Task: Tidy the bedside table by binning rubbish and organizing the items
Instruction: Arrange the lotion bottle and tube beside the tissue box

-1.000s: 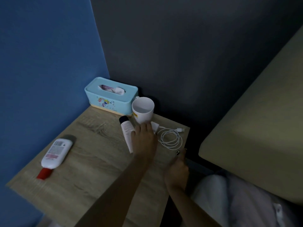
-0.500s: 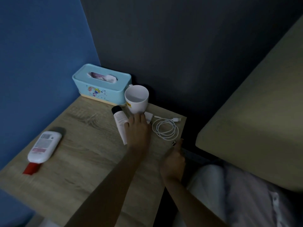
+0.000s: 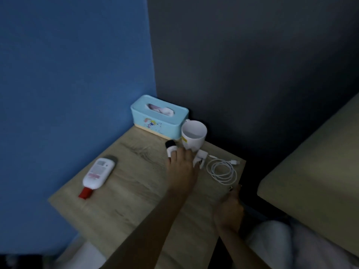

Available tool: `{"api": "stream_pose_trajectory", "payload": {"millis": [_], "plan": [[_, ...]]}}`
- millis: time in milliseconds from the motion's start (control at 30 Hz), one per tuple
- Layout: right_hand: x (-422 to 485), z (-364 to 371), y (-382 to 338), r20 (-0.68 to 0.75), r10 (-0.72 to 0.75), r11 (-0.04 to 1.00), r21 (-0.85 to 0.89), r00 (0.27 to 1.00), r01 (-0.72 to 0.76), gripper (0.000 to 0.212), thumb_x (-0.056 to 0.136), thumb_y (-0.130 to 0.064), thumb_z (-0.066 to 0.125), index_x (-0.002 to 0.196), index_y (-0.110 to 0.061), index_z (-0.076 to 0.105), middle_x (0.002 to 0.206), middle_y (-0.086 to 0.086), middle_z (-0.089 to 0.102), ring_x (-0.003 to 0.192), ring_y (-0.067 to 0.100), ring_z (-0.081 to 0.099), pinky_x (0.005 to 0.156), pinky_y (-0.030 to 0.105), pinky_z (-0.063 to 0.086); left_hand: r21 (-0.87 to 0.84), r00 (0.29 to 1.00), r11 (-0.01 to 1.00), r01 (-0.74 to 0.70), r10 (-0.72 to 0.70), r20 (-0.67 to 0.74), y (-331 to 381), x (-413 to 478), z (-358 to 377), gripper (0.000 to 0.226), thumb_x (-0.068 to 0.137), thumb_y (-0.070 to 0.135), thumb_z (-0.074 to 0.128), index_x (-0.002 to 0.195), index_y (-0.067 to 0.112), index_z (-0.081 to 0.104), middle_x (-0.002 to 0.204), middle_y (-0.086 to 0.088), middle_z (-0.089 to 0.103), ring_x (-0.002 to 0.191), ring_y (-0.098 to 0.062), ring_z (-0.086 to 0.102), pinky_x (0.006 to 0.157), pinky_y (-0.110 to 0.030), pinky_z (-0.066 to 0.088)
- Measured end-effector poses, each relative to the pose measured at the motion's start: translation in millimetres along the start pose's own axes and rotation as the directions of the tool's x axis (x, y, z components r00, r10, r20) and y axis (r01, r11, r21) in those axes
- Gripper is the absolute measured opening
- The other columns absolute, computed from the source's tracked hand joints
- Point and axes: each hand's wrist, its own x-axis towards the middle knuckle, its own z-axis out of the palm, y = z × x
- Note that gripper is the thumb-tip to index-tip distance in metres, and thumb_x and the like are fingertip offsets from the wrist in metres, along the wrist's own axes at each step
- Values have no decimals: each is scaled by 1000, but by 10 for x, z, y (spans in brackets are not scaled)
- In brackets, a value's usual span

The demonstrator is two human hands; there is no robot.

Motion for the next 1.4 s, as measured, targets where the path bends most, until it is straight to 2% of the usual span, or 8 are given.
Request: {"api": "stream_pose_trajectory", "payload": {"millis": [133, 233, 400, 567, 733, 933, 1167, 1400], "plan": [[-82, -39, 21, -118, -136, 990, 20, 984, 139, 56, 90, -28, 31, 143, -10, 36, 123, 30, 57, 108, 46, 57, 91, 45, 45, 32, 995, 995, -91, 92, -44, -457, -242, -394, 32, 87, 36, 49, 106, 16, 64, 103, -7, 64, 88, -25, 61, 74, -35, 48], [-229, -73, 64, -220, -310, 950, -32, 925, 311, 55, 80, -36, 38, 115, 0, 60, 110, 30, 59, 99, 47, 58, 86, 48, 47, 25, 977, 983, -182, 184, -112, -907, -495, -700, 23, 92, 30, 45, 94, 18, 64, 96, -2, 62, 83, -22, 58, 76, -34, 38], [-745, 78, 110, -99, -534, 841, -166, 840, 515, 43, 71, -43, 47, 86, -12, 73, 89, 20, 64, 88, 39, 60, 77, 46, 47, 98, 990, 990, -98, 107, -92, -1497, -946, -1027, 28, 94, 34, 40, 89, 21, 64, 90, 3, 62, 78, -17, 58, 72, -33, 43], [-841, 296, -185, 115, -688, 688, -208, 716, 695, 26, 82, -36, 65, 101, -18, 67, 101, 9, 66, 96, 27, 59, 85, 37, 42, 133, 997, 990, -37, 46, -65, -1841, -1074, -1066, 32, 92, 35, 39, 91, 16, 65, 92, -3, 63, 82, -25, 62, 72, -39, 49], [-602, 471, -901, 223, -726, 599, -259, 651, 757, 53, 86, -34, 62, 133, -15, 46, 140, 13, 46, 123, 32, 46, 98, 45, 43, 195, 993, 974, 118, -118, -11, -2127, -888, -1053, 44, 88, 44, 42, 116, 14, 57, 111, -14, 60, 92, -33, 60, 73, -41, 49], [-309, 735, -1224, 327, -564, 624, -433, 758, 651, 78, 83, -27, 58, 148, -20, 16, 146, 22, 29, 129, 39, 36, 99, 49, 39, 254, 898, 903, 346, -397, 187, -2349, -687, -932, 77, 82, 60, 56, 146, 28, 28, 147, -15, 29, 122, -36, 43, 92, -47, 42], [-192, 936, -1237, 396, -580, 492, -526, 712, 694, 70, 94, -15, 41, 151, -27, 2, 151, 22, 26, 129, 44, 37, 105, 55, 36, 238, 892, 915, 326, -381, 243, -2397, -784, -749, 80, 86, 65, 43, 150, 28, 13, 132, -12, 42, 114, -32, 48, 88, -42, 45], [-195, 576, -1619, 544, -560, 467, -416, 625, 780, 49, 90, -16, 54, 134, -14, 34, 127, 15, 52, 110, 28, 54, 79, 37, 44, 63, 889, 924, 378, -381, 252, -2246, -615, -899, 58, 90, 37, 54, 141, 19, 32, 132, -13, 42, 106, -34, 57, 83, -42, 52]]}}
